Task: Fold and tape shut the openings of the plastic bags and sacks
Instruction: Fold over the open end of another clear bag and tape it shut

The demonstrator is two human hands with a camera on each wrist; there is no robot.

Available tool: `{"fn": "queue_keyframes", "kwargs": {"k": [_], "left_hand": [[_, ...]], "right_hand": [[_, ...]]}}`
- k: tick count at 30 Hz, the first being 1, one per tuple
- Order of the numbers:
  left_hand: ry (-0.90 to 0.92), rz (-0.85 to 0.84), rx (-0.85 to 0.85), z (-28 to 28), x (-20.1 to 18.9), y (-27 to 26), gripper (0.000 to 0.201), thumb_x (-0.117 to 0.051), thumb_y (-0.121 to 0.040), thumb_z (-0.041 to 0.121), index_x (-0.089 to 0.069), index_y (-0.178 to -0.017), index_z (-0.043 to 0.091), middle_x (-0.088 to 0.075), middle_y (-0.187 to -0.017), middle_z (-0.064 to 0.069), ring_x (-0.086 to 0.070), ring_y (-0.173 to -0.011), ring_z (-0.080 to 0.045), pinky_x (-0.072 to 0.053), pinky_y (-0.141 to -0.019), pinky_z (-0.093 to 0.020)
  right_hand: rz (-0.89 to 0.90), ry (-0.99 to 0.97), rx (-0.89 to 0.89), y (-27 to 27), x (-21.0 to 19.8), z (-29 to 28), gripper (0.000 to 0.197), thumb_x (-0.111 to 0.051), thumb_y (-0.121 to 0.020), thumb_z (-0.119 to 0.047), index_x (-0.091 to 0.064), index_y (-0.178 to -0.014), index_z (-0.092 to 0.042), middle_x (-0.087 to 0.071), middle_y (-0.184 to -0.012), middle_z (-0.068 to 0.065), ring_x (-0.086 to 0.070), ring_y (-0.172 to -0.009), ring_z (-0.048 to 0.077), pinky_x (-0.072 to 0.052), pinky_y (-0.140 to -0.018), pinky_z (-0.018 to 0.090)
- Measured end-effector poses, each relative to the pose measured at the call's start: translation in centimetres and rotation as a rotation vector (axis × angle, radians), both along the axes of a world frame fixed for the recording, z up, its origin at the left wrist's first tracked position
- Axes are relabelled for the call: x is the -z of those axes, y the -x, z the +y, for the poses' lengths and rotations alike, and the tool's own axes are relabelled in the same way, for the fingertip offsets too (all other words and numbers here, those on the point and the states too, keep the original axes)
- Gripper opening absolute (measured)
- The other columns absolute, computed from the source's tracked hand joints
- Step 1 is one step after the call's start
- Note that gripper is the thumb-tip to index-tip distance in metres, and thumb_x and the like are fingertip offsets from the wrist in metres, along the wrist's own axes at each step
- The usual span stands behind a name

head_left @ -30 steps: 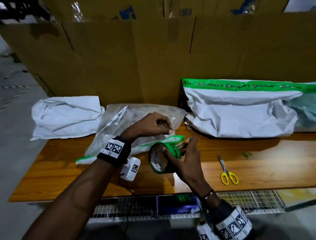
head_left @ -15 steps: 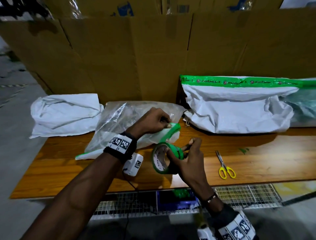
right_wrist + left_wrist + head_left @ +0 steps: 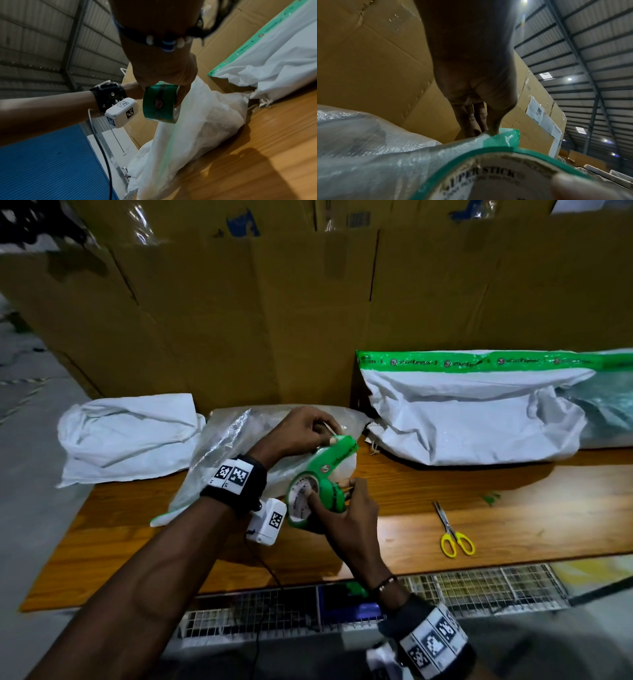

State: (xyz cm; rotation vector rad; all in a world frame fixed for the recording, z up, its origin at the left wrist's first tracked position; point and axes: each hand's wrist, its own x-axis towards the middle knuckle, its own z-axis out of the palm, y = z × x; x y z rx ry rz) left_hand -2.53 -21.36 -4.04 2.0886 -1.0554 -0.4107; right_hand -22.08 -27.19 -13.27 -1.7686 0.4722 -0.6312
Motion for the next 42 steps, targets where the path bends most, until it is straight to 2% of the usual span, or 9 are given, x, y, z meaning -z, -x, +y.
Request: {"fn": "queue_keyframes", "kwargs": {"k": [4,8,11,13,20,26,30,37,42], "left_hand": [[-0.002,0.025,0.021,0.1,-1.0,-0.3,0.017,-0.07,-0.089,-0.001,-0.075,-0.094,0.015,-0.072,-0.079,-0.023,-0.062,-0.067,-0.018,-0.054,-0.063,-0.035],[-0.064,-0.055,0.024,0.1,-2.0,-0.8,0.024,-0.063,-0.084,0.004,-0.079,-0.09,0.021,-0.074,-0.069,0.001,-0.065,-0.065,-0.012,-0.052,-0.065,-0.03],[-0.117,-0.083,0.058,0.2,-3.0,-1.0,0.012,-0.081,-0.086,0.024,-0.078,-0.097,0.021,-0.075,-0.078,0.007,-0.067,-0.069,-0.005,-0.054,-0.066,-0.027],[-0.199,-0.177,0.113,0.1,-3.2,-1.5,0.038,-0.09,-0.078,0.043,-0.077,-0.108,0.024,-0.075,-0.094,0.008,-0.068,-0.079,-0.002,-0.056,-0.069,-0.023],[-0.052,-0.293,-0.069,-1.1,-4.1,-5.3,0.064,-0.07,-0.066,0.077,-0.081,-0.101,0.025,-0.075,-0.092,0.008,-0.067,-0.076,-0.008,-0.059,-0.069,-0.035],[0.183,-0.335,-0.168,-2.8,-11.5,-6.4,0.05,-0.076,-0.072,0.062,-0.084,-0.095,0.018,-0.078,-0.083,0.005,-0.066,-0.067,-0.008,-0.053,-0.062,-0.029],[0.339,-0.309,-0.26,-3.5,-16.9,-7.2,0.017,-0.087,-0.084,0.028,-0.084,-0.092,0.014,-0.077,-0.076,0.002,-0.067,-0.063,-0.005,-0.058,-0.056,-0.035],[0.589,-0.211,-0.431,-3.2,-24.6,-8.2,0.016,-0.084,-0.088,0.011,-0.078,-0.09,-0.003,-0.072,-0.076,-0.012,-0.065,-0.054,-0.008,-0.058,-0.048,-0.029],[0.714,-0.145,-0.564,-2.1,-27.6,-9.6,0.016,-0.086,-0.086,0.014,-0.078,-0.093,0.002,-0.077,-0.085,-0.013,-0.072,-0.058,-0.013,-0.057,-0.05,-0.027]], "right_hand": [[-0.058,-0.044,0.05,-2.0,-0.5,1.1,0.056,-0.088,-0.079,-0.054,-0.058,-0.109,-0.017,-0.073,-0.104,-0.004,-0.072,-0.092,0.004,-0.061,-0.07,0.03],[-0.077,-0.117,0.072,-4.0,-0.8,1.9,0.059,-0.087,-0.077,-0.059,-0.057,-0.108,-0.019,-0.072,-0.105,-0.002,-0.073,-0.094,0.009,-0.063,-0.071,0.04],[-0.079,-0.135,0.087,-4.7,-1.3,2.3,0.054,-0.088,-0.077,-0.054,-0.056,-0.103,-0.019,-0.071,-0.1,-0.003,-0.072,-0.09,0.007,-0.062,-0.071,0.038],[-0.076,-0.143,0.084,-5.1,-1.4,2.5,0.055,-0.088,-0.075,-0.057,-0.055,-0.102,-0.021,-0.071,-0.1,-0.004,-0.071,-0.091,0.009,-0.062,-0.071,0.038],[-0.165,-0.145,0.033,-5.9,-2.9,2.5,0.059,-0.091,-0.079,-0.043,-0.049,-0.118,-0.026,-0.07,-0.111,-0.003,-0.072,-0.096,0.007,-0.062,-0.075,0.027],[-0.33,-0.084,0.015,-8.7,-6.8,-0.1,0.076,-0.092,-0.08,-0.031,-0.044,-0.139,-0.03,-0.063,-0.129,-0.01,-0.066,-0.116,0.005,-0.058,-0.089,0.02],[-0.441,-0.051,-0.017,-11.6,-10.4,-2.6,0.088,-0.093,-0.078,-0.034,-0.043,-0.15,-0.032,-0.055,-0.144,-0.014,-0.057,-0.133,0.007,-0.057,-0.102,0.034],[-0.516,0.004,-0.067,-16.5,-17.6,-5.4,0.096,-0.089,-0.074,-0.055,-0.041,-0.156,-0.037,-0.054,-0.15,-0.007,-0.061,-0.132,0.017,-0.059,-0.099,0.044],[-0.596,0.0,-0.096,-17.3,-21.5,-4.8,0.108,-0.092,-0.078,-0.037,-0.024,-0.163,-0.041,-0.056,-0.151,-0.002,-0.058,-0.133,0.006,-0.053,-0.107,0.027]]}}
